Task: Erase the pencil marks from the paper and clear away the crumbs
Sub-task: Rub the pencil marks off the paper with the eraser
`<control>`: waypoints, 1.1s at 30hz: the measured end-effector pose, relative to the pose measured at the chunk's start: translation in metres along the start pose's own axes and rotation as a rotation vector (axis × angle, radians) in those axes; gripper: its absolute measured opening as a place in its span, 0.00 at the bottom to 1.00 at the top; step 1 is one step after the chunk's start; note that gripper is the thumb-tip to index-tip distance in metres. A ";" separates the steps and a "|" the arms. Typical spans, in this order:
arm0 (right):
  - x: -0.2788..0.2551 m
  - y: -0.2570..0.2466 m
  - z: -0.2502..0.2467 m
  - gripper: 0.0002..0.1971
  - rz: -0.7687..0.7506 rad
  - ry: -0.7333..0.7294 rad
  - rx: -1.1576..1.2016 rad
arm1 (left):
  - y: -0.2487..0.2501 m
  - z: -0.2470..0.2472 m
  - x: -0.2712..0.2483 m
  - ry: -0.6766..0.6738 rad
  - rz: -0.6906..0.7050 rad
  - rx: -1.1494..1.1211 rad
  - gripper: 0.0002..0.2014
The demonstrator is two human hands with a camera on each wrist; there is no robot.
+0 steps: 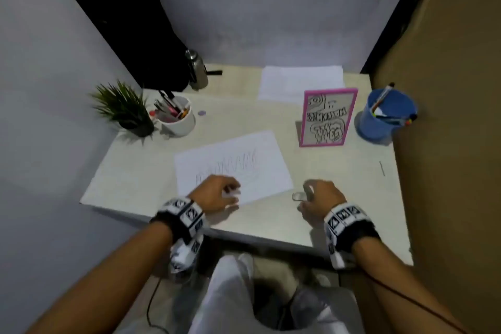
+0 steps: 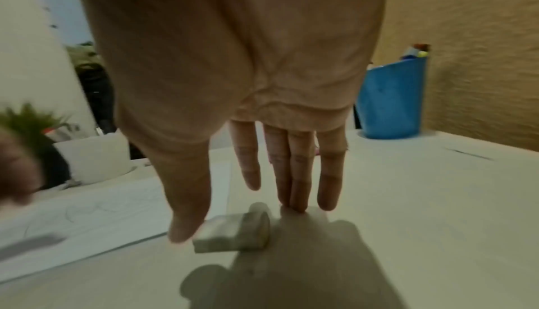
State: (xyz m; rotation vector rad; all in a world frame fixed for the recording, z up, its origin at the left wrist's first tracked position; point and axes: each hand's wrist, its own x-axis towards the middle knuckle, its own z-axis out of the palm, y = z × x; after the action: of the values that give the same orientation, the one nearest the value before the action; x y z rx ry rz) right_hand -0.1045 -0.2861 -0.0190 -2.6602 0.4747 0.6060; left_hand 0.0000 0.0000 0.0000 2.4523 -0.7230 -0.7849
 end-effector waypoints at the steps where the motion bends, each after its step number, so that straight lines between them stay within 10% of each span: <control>1: 0.007 -0.005 0.000 0.16 -0.029 0.010 -0.005 | -0.004 0.000 0.018 0.023 0.045 0.029 0.20; 11: 0.028 -0.016 0.015 0.05 -0.152 0.086 -0.302 | -0.030 0.021 0.093 -0.139 0.063 0.587 0.52; 15: 0.031 -0.018 0.017 0.08 -0.238 0.230 -0.060 | -0.032 0.042 0.078 -0.024 0.113 0.708 0.52; 33: 0.075 -0.091 0.043 0.07 -0.230 0.239 0.164 | -0.039 0.057 0.070 -0.098 0.035 0.535 0.61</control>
State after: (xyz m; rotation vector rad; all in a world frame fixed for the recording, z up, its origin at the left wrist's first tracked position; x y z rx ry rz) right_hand -0.0194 -0.2061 -0.0648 -2.5895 0.2630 0.1740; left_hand 0.0261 -0.0271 -0.0903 2.8711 -1.1319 -0.7787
